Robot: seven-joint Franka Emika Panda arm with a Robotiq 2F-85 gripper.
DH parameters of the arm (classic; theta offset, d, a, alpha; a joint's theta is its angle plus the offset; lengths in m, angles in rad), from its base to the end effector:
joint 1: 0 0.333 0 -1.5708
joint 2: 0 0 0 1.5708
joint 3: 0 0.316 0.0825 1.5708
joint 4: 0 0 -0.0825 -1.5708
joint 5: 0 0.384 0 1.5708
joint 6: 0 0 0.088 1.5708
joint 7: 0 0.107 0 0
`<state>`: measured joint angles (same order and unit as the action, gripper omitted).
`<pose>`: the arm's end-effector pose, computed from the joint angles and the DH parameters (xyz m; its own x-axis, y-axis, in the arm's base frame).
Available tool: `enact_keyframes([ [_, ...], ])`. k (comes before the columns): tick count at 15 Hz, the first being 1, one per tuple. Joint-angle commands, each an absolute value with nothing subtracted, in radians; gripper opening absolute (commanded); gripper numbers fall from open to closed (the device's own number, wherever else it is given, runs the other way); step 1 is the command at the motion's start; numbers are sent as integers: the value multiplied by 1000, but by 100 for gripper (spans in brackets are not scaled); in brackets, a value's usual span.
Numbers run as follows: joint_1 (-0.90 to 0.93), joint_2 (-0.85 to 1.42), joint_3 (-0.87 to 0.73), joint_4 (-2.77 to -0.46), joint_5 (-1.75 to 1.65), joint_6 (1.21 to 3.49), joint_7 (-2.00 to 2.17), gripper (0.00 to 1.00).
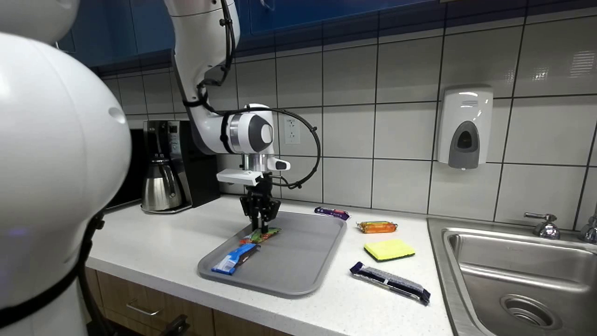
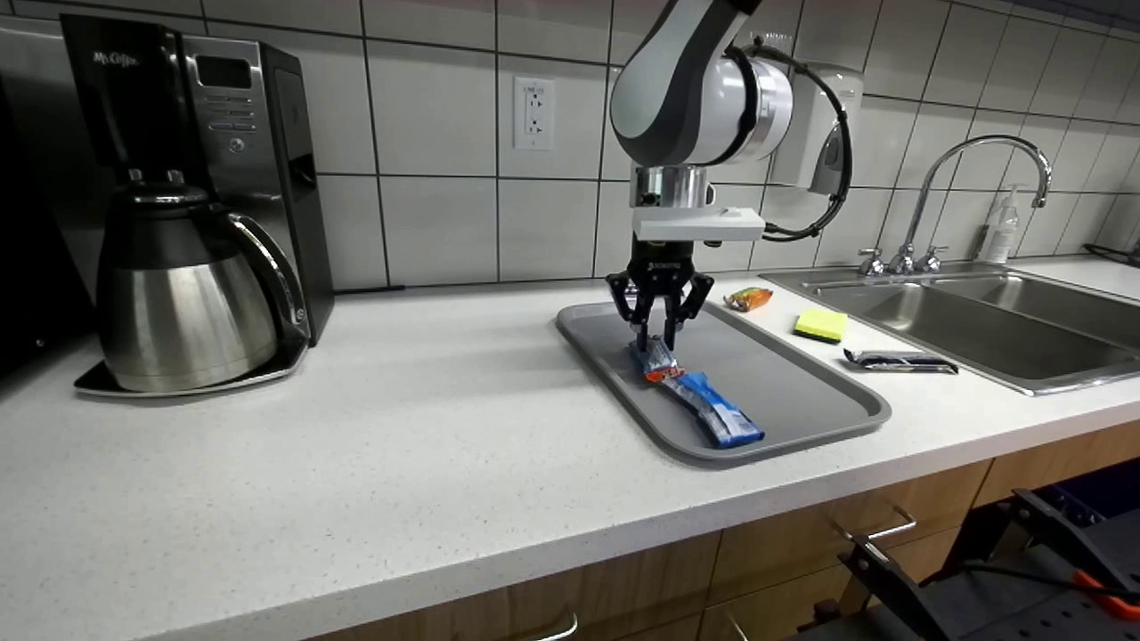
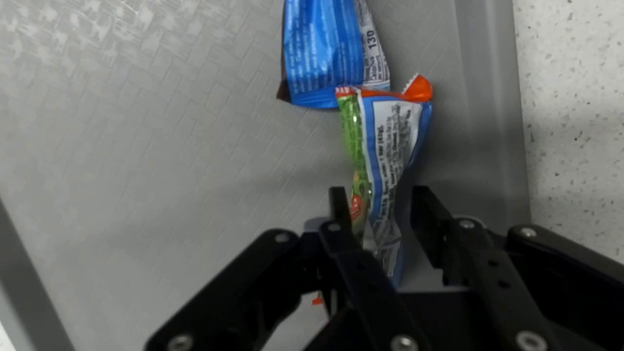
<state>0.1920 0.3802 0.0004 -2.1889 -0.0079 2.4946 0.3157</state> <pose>0.5409 0.1054 0.2045 0.9907 -0.1172 -0.0695 -0.1156 -0.9929 0.0270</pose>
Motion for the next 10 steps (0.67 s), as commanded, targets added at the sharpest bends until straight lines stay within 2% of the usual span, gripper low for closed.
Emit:
enact_keyframes([
  [1, 193, 364, -3, -2194, -25, 2507, 350, 70],
  [5, 191, 332, 2, -2191, -19, 2481, 343, 99],
  [10, 178, 282, 12, -2181, 7, 2455, 335, 100],
])
